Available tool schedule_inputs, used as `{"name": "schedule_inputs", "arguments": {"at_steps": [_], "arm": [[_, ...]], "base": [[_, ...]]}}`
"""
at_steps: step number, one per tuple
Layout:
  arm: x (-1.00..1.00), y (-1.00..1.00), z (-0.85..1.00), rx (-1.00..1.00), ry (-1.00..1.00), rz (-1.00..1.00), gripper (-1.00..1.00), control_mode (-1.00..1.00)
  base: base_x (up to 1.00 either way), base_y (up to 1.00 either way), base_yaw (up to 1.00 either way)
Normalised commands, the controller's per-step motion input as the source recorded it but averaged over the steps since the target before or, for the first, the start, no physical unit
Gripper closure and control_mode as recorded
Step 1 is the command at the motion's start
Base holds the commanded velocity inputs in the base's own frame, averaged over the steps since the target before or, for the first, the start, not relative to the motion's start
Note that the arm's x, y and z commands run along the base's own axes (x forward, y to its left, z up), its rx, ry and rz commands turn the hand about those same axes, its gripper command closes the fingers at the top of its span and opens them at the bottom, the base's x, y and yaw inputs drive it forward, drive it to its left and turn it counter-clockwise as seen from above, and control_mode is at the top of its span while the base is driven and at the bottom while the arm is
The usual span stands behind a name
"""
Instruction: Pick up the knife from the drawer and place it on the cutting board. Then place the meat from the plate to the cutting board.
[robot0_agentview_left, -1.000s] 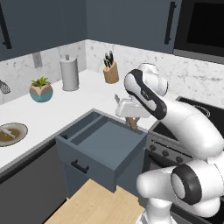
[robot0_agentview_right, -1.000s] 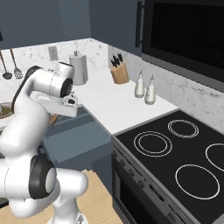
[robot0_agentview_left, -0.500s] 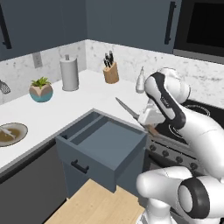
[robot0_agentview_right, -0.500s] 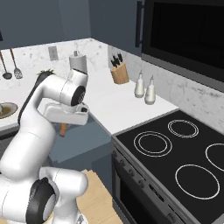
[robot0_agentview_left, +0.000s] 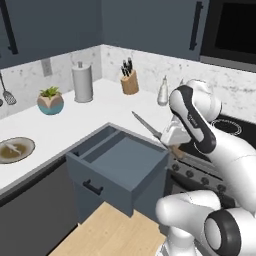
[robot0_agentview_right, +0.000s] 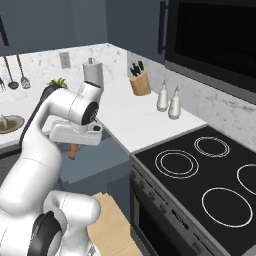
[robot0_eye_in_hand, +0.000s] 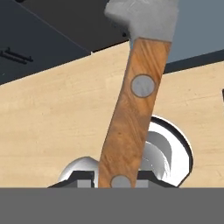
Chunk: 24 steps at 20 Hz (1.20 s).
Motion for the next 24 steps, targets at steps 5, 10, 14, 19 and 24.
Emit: {"name": "schedule_inputs", "arguments": {"at_steps": [5,10,14,19,24], "arm": [[0.00,0.00,0.00,0.00,0.00,0.00,1.00,1.00],[0.00,0.00,0.00,0.00,0.00,0.00,1.00,1.00],[0.00,0.00,0.00,0.00,0.00,0.00,1.00,1.00],[0.00,0.00,0.00,0.00,0.00,0.00,1.00,1.00],[0.00,0.00,0.00,0.00,0.00,0.00,1.00,1.00]], "base": [[-0.89,-0.01,0.36],[-0.57,0.23,0.36],[-0.07,0.82,0.13],[0.00,1.00,0.21],[0.00,1.00,0.31]]}}
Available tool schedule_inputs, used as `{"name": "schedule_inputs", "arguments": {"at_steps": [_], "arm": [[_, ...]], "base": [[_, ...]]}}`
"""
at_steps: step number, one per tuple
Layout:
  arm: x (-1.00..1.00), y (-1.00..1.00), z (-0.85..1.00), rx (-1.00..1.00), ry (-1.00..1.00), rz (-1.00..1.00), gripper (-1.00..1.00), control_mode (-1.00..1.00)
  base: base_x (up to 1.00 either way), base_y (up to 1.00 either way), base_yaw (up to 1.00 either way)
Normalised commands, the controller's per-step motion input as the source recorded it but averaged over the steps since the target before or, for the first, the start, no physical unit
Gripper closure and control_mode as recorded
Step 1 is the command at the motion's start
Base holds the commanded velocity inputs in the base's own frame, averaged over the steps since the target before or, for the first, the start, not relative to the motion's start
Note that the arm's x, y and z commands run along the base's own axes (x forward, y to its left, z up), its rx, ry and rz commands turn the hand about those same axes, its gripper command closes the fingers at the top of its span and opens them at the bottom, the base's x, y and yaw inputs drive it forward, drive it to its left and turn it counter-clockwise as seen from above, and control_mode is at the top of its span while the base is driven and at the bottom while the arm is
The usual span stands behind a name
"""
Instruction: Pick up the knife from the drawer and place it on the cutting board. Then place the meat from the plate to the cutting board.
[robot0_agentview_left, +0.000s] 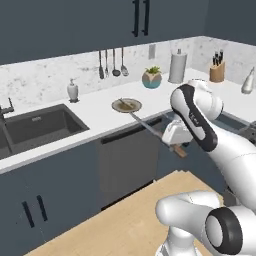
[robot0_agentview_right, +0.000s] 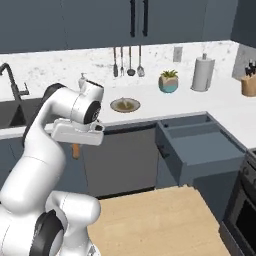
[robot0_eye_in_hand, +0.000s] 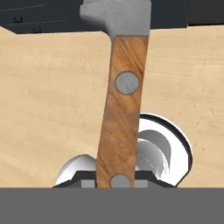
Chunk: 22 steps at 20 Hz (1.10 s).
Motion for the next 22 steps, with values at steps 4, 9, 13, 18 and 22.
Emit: {"name": "schedule_inputs", "arguments": {"at_steps": [4,9,13,18,22], "arm": [[0.00,0.00,0.00,0.00,0.00,0.00,1.00,1.00],[0.00,0.00,0.00,0.00,0.00,0.00,1.00,1.00],[0.00,0.00,0.00,0.00,0.00,0.00,1.00,1.00],[0.00,0.00,0.00,0.00,0.00,0.00,1.00,1.00],[0.00,0.00,0.00,0.00,0.00,0.00,1.00,1.00]], "base": [[0.16,1.00,0.48],[0.13,0.82,0.45],[0.50,0.69,0.27],[0.82,0.52,0.09],[0.42,0.64,0.08]]}}
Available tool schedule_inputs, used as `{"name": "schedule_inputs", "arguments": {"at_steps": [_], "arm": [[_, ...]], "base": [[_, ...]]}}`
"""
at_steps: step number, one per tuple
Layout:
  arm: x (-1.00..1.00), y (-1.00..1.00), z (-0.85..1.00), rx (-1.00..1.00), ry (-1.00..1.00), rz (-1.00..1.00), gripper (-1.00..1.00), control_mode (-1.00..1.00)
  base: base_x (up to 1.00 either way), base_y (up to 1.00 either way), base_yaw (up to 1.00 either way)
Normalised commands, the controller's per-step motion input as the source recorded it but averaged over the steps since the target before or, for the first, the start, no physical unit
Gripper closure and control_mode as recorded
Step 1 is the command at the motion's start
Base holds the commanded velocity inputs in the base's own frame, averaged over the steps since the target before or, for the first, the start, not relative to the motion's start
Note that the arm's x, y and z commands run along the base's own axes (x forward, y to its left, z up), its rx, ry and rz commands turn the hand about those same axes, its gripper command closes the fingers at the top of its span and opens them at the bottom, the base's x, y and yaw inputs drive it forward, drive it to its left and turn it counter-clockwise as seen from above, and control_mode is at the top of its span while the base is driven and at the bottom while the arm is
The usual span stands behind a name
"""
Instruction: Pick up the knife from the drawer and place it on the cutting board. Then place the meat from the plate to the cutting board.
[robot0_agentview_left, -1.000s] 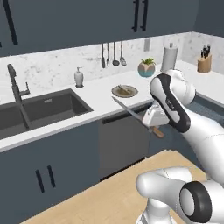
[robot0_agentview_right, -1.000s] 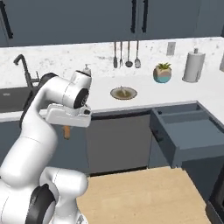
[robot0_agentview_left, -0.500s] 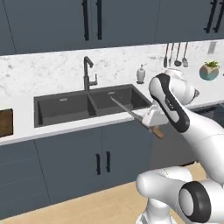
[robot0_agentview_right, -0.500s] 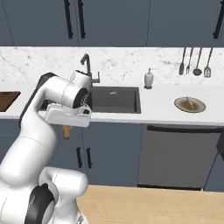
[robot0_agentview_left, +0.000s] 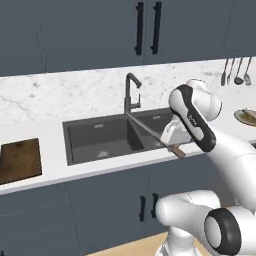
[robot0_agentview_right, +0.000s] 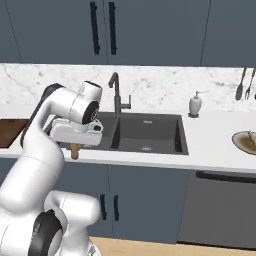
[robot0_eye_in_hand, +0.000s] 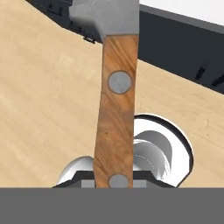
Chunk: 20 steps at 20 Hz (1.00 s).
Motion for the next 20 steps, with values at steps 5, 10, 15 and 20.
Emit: {"name": "schedule_inputs", "arguments": {"at_steps": [5,10,15,20], "arm": [[0.00,0.00,0.00,0.00,0.00,0.00,1.00,1.00],[0.00,0.00,0.00,0.00,0.00,0.00,1.00,1.00],[0.00,0.00,0.00,0.00,0.00,0.00,1.00,1.00],[0.00,0.00,0.00,0.00,0.00,0.00,1.00,1.00]], "base": [[-0.16,0.93,0.15],[-0.03,1.00,0.02],[0.07,0.96,-0.01],[0.18,0.71,-0.06]]}}
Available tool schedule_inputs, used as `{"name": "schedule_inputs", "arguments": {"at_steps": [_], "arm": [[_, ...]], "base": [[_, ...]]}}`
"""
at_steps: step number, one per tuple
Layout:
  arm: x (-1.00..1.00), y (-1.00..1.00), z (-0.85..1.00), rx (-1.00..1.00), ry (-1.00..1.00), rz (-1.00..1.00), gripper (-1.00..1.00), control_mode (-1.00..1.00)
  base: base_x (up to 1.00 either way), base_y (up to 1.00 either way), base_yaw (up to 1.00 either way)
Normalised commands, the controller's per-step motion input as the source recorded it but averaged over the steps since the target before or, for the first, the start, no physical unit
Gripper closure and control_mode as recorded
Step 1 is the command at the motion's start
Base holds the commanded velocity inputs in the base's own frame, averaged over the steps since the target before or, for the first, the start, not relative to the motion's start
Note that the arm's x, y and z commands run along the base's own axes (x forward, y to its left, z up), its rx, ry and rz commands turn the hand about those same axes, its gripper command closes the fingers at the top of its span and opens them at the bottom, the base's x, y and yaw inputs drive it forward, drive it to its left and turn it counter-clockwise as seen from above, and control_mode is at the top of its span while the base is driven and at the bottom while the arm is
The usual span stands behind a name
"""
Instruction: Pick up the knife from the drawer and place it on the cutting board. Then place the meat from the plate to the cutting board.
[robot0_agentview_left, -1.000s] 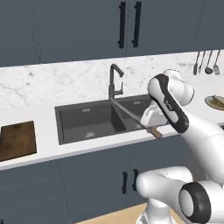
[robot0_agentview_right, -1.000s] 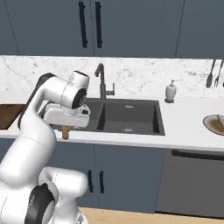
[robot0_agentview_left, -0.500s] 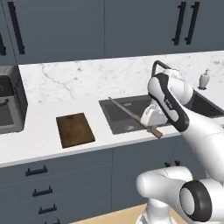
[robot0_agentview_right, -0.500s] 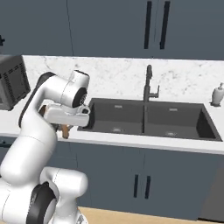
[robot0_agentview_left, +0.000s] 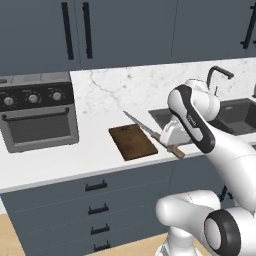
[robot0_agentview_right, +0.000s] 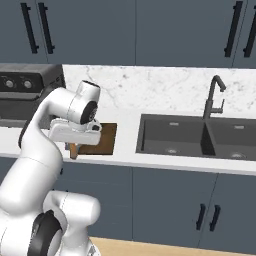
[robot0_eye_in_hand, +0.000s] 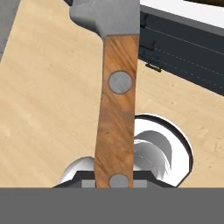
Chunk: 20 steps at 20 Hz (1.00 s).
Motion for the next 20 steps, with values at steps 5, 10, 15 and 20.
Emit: {"name": "schedule_inputs", "arguments": {"at_steps": [5,10,15,20], "arm": [[0.15,0.01,0.00,-0.04,0.00,-0.02,1.00,-1.00],[0.97,0.00,-0.02,-0.15,0.00,-0.12,1.00,-1.00],[0.85,0.19,-0.09,-0.09,0.00,-0.18,1.00,-1.00],[0.84,0.25,-0.35,-0.03,0.04,-0.22,1.00,-1.00]], "base": [[0.30,0.32,-0.07],[0.00,0.00,0.00],[0.00,0.00,0.00],[0.00,0.00,0.00]]}}
